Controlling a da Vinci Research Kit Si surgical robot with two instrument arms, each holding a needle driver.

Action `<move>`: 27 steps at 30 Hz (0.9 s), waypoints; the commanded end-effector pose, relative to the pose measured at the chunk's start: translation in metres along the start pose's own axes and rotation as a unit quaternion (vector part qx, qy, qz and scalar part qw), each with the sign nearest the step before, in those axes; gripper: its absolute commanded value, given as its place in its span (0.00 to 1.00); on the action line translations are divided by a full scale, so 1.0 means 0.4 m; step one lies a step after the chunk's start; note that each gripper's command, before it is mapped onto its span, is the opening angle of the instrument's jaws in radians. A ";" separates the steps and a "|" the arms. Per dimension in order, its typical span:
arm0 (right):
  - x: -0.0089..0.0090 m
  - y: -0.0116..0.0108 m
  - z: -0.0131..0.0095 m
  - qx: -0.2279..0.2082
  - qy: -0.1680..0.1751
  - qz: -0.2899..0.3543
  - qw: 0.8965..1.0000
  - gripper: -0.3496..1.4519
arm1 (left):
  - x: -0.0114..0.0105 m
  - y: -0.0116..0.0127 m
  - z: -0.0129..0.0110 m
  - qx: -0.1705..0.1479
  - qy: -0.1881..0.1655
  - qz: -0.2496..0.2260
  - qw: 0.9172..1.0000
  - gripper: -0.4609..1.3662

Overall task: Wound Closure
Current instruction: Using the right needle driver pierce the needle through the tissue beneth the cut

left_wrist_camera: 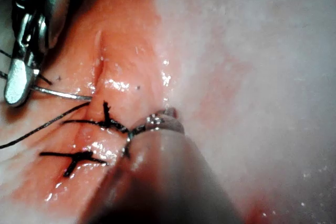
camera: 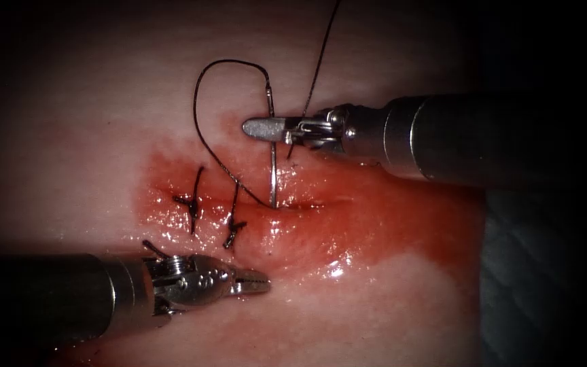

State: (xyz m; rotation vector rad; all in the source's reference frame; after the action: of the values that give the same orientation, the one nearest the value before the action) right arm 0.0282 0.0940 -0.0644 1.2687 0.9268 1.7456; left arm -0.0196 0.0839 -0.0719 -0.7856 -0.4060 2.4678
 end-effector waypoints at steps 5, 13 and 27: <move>-0.0017 0.0007 0.0007 -0.008 -0.018 0.026 0.999 0.00 | 0.0000 0.0002 -0.0004 -0.003 0.000 0.000 1.000 0.18; -0.0057 -0.0004 -0.0001 -0.007 -0.027 0.062 0.998 0.00 | -0.0005 -0.0002 -0.0008 -0.004 0.000 0.000 1.000 0.17; -0.0176 -0.0052 0.0029 0.015 -0.067 0.131 0.989 0.00 | -0.0003 -0.0002 -0.0018 -0.006 -0.001 0.000 1.000 0.17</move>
State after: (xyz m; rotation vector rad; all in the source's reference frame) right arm 0.0313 0.0884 -0.0690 1.5760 0.7391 1.8203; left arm -0.0191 0.0840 -0.0724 -0.7880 -0.4157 2.4687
